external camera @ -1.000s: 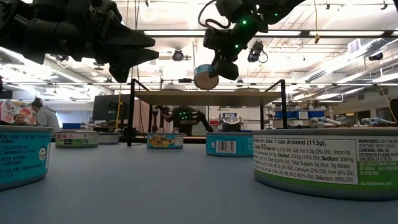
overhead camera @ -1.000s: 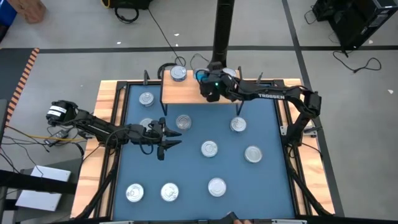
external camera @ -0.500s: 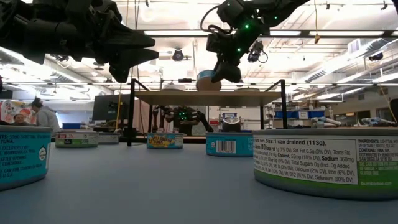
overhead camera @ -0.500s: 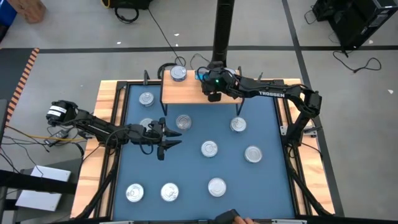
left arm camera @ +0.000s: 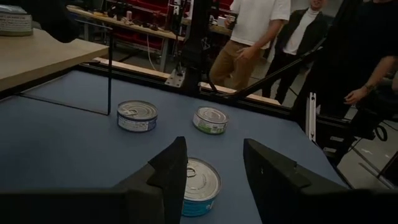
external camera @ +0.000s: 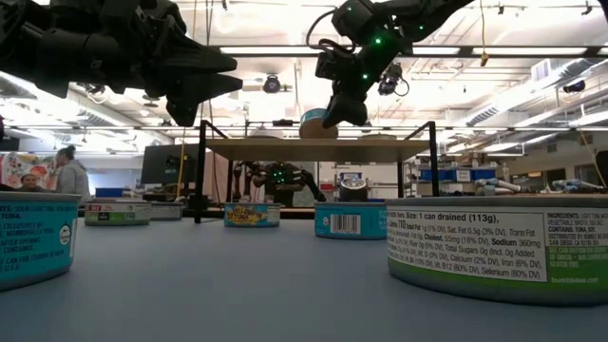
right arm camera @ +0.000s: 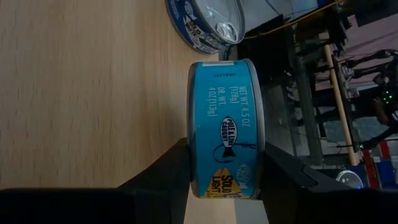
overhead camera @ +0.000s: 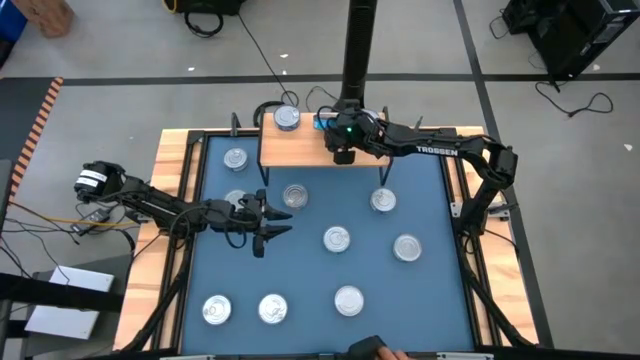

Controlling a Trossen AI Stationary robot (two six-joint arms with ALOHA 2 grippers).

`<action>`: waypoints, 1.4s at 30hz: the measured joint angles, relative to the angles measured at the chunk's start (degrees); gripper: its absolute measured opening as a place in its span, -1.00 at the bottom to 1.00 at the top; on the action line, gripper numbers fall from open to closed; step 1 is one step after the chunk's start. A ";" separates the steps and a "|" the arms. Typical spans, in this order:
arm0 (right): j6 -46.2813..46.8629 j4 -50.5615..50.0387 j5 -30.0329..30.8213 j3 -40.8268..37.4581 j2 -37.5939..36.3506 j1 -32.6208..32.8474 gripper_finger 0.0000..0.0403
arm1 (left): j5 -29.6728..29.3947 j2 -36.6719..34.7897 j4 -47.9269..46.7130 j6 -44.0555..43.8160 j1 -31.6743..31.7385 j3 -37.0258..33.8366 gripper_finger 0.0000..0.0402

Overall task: Stack canned seafood by type on shelf
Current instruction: Put the light blue tuna can on the shelf

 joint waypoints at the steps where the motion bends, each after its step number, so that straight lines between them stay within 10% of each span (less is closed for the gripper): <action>1: 0.44 0.02 0.00 0.00 0.00 0.00 -0.18 | 0.00 0.00 0.00 -0.09 0.00 0.00 -0.20; 27: 8.73 1.61 -6.99 0.13 1.30 -1.17 -0.02 | -0.01 0.00 -0.16 -0.17 0.00 0.03 -0.20; 42: 16.61 -11.40 -11.95 0.02 -2.37 -3.37 -0.95 | 0.95 0.01 -0.26 -0.08 0.02 0.04 -0.20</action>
